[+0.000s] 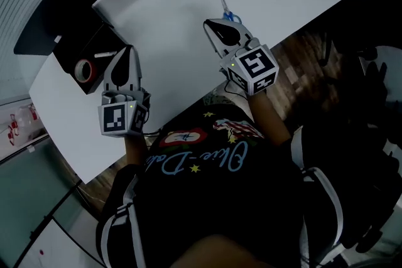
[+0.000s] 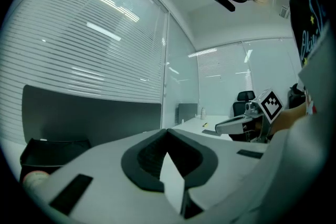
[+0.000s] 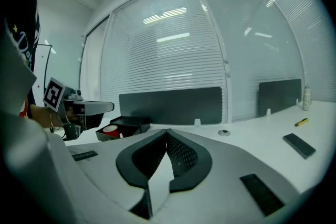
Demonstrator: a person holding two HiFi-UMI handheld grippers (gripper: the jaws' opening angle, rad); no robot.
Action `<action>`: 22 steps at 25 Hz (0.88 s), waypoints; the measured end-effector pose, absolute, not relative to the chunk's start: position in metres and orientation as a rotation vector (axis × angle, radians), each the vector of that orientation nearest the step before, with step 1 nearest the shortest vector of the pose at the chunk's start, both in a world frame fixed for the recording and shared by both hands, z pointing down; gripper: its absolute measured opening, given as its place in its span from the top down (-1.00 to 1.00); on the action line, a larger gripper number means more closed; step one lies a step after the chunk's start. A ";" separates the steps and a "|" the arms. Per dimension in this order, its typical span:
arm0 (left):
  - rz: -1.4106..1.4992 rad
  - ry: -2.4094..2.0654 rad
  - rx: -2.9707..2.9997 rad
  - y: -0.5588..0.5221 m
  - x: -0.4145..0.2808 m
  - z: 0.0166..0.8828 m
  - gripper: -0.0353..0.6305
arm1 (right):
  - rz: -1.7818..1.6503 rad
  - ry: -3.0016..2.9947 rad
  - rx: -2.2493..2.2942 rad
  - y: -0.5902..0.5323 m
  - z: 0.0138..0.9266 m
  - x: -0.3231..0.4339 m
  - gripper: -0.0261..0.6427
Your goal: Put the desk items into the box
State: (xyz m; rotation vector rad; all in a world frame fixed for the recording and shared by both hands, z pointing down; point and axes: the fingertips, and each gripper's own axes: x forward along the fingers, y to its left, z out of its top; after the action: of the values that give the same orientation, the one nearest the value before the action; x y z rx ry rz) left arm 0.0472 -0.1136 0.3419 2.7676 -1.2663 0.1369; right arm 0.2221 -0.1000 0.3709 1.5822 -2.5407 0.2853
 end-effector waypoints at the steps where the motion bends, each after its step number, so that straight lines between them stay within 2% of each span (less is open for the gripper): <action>1: 0.138 -1.248 2.777 -0.113 0.057 0.342 0.90 | 0.286 -2.524 1.606 -0.097 0.372 0.233 0.94; 13: 0.182 -1.167 2.823 -0.111 0.134 0.349 0.90 | 0.339 -2.398 1.736 -0.080 0.400 0.323 0.94; 22: 0.213 -1.223 2.832 -0.103 0.153 0.344 0.90 | 0.361 -2.371 1.708 -0.082 0.418 0.351 0.94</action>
State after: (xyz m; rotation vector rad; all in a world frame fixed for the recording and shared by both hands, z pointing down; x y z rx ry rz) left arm 0.1525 -0.1033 0.3441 2.8316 -1.2231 0.2126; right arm 0.3507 -0.0818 0.4180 1.7084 -2.3709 0.3609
